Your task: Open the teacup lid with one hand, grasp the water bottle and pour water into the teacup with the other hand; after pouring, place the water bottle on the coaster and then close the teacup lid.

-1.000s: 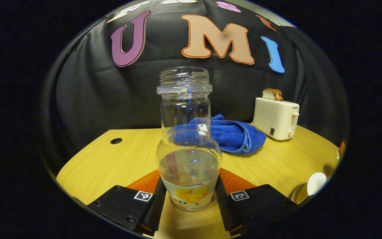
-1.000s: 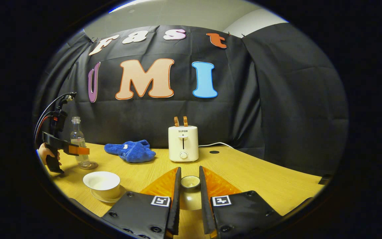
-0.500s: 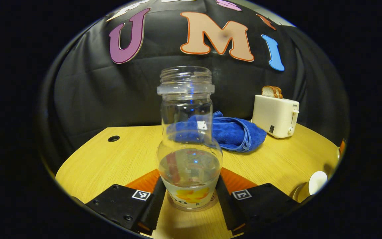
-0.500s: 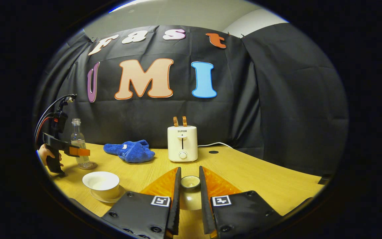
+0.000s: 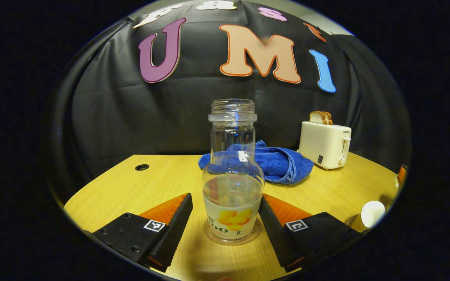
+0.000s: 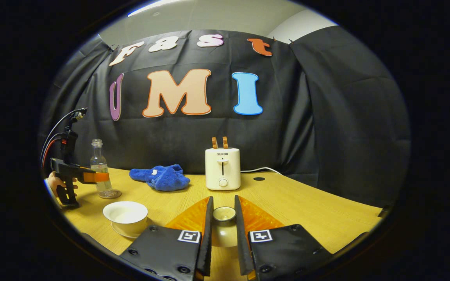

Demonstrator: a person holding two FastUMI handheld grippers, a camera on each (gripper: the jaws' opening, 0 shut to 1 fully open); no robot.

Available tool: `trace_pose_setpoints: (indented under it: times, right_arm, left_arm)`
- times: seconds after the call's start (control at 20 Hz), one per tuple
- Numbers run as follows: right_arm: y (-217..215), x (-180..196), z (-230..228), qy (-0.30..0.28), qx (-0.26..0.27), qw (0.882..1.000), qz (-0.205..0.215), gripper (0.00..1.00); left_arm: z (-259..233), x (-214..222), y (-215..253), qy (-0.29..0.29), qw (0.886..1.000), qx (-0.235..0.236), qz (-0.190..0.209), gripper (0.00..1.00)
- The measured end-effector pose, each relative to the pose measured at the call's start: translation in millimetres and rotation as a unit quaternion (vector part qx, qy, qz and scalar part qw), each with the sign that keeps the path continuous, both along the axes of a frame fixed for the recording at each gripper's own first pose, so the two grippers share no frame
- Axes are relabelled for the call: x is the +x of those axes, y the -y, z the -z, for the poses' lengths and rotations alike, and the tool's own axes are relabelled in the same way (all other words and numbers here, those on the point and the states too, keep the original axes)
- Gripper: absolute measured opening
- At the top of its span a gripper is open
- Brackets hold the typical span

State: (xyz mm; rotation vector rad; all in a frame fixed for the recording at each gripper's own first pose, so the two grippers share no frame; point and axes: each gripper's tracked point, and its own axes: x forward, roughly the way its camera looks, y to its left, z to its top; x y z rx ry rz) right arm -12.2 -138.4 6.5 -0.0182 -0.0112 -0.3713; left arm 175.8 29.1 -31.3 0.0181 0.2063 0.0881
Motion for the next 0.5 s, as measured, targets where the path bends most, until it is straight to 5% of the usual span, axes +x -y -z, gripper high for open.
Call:
trace_pose_setpoints:
  times: [0.25,0.5]
  right_arm:
    - [-27.9,14.8,1.2,-0.003,0.002,0.999,-0.053,0.31]
    - [-95.5,45.5,5.5,-0.011,0.008,0.985,-0.171,0.31]
  left_arm:
    - [-12.7,-27.4,-1.3,0.049,0.999,0.009,-0.014,0.95]
    - [-27.9,-61.8,-13.1,0.096,0.995,0.020,-0.034,0.96]
